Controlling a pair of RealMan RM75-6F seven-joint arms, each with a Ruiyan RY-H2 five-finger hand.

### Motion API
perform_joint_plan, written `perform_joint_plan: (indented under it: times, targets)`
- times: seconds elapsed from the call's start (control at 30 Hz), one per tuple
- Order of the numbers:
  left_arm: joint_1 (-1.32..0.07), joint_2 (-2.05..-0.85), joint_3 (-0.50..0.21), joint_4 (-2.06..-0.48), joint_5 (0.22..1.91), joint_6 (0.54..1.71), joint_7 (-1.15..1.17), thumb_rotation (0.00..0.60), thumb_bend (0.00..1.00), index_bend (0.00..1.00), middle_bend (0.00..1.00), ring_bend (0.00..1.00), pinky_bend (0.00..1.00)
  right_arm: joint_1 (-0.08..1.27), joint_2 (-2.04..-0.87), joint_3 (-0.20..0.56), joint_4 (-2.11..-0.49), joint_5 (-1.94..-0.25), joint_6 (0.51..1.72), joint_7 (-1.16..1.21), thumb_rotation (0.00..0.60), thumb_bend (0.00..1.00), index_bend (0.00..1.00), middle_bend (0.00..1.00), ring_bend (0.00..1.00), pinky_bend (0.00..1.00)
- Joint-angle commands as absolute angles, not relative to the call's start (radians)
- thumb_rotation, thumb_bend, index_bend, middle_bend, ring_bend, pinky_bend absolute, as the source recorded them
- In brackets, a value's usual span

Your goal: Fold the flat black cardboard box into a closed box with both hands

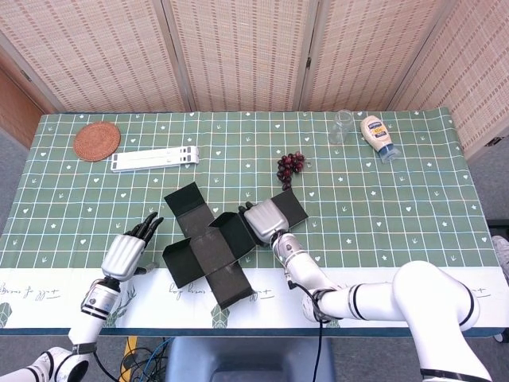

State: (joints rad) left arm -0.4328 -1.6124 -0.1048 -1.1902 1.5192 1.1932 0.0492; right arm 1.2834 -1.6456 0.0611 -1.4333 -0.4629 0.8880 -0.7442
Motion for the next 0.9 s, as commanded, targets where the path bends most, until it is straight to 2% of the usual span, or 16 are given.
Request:
perform_joint_plan:
  times: [0.03,0.3,0.5,0.6,0.63,0.67,0.7,0.77,0.83,0.9]
  targets:
    - [-0.428,-1.640,-0.110,-1.254,1.486,1.193,-0.051,0.600,0.14,0.00,0.05,0.22,0.52,1.281,-1.649,0.065,-1.431,-0.473,0.883,-0.747,0.600,0.27,0.28,0.35,0.75,1.00]
    - [-0.415,-1.615,-0.115,-1.398,1.431,1.161,-0.247,0.600,0.14,0.00,0.05,0.22,0.52,1.298,-1.634,0.068,-1.427,-0.538,0.843,-0.777,0.600,0.29,0.28,0.35,0.75,1.00]
    - [-0.412,-1.600,-0.107,-1.421,1.425,1.135,-0.411,0.600,0.14,0.00,0.05,0.22,0.51,1.320,-1.604,0.062,-1.435,-0.644,0.798,-0.788,0.600,0.31,0.30,0.35,0.75,1.00]
    - [-0.419,-1.599,-0.106,-1.404,1.426,1.121,-0.451,0.600,0.14,0.00,0.02,0.29,0.50,1.328,-1.592,0.055,-1.433,-0.708,0.776,-0.787,0.600,0.31,0.31,0.35,0.75,1.00]
    - [-0.420,-1.600,-0.105,-1.396,1.429,1.122,-0.465,0.600,0.14,0.00,0.01,0.35,0.52,1.331,-1.588,0.054,-1.433,-0.732,0.766,-0.784,0.600,0.31,0.31,0.36,0.75,1.00]
    - [-0.421,-1.601,-0.103,-1.391,1.432,1.121,-0.473,0.600,0.14,0.00,0.00,0.43,0.58,1.332,-1.586,0.053,-1.434,-0.746,0.760,-0.780,0.600,0.31,0.31,0.36,0.75,1.00]
    - [-0.423,-1.602,-0.100,-1.387,1.435,1.118,-0.481,0.600,0.14,0.00,0.00,0.46,0.62,1.333,-1.584,0.053,-1.433,-0.761,0.755,-0.776,0.600,0.31,0.32,0.36,0.75,1.00]
    - [-0.426,-1.602,-0.092,-1.375,1.447,1.115,-0.502,0.600,0.14,0.00,0.00,0.55,0.79,1.336,-1.582,0.049,-1.425,-0.803,0.744,-0.769,0.600,0.31,0.32,0.36,0.76,1.00]
    - [-0.429,-1.605,-0.085,-1.359,1.457,1.115,-0.520,0.600,0.14,0.00,0.00,0.56,0.84,1.337,-1.582,0.047,-1.418,-0.839,0.733,-0.758,0.600,0.31,0.32,0.37,0.76,1.00]
    - [-0.431,-1.608,-0.080,-1.348,1.462,1.112,-0.540,0.600,0.14,0.00,0.00,0.57,0.86,1.337,-1.584,0.046,-1.412,-0.874,0.728,-0.747,0.600,0.31,0.32,0.37,0.76,1.00]
